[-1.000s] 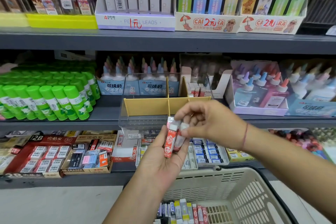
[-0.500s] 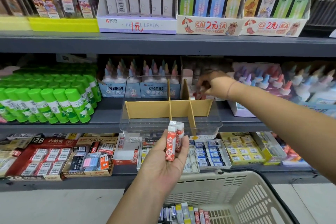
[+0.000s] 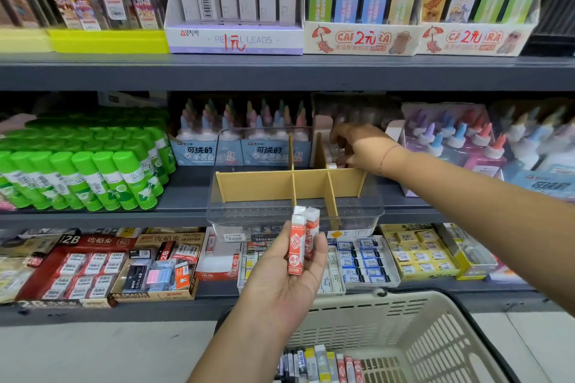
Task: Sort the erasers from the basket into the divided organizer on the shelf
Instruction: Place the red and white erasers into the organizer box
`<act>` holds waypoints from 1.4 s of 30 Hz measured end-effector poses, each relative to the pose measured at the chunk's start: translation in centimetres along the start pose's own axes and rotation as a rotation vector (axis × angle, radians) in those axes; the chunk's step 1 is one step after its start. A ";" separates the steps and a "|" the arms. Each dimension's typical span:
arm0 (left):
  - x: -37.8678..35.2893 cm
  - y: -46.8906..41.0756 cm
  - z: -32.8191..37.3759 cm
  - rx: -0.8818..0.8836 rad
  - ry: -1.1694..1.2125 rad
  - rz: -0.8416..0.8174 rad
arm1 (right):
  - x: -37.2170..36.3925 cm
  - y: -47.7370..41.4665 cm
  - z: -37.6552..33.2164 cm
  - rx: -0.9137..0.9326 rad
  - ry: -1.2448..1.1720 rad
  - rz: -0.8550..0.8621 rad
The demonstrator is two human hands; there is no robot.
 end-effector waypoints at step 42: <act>0.5 -1.1 -0.2 0.026 -0.163 -0.070 | -0.1 -0.5 0.9 -0.015 0.352 -0.006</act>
Point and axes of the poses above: each hand's wrist, its own y-axis away from the middle knuckle, its own x-axis out of the back of the hand, z = x × y, the point moved 5 cm from there along -y, towards the middle knuckle, and after that the axes turned 7 degrees about -y, right-handed, at the moved point
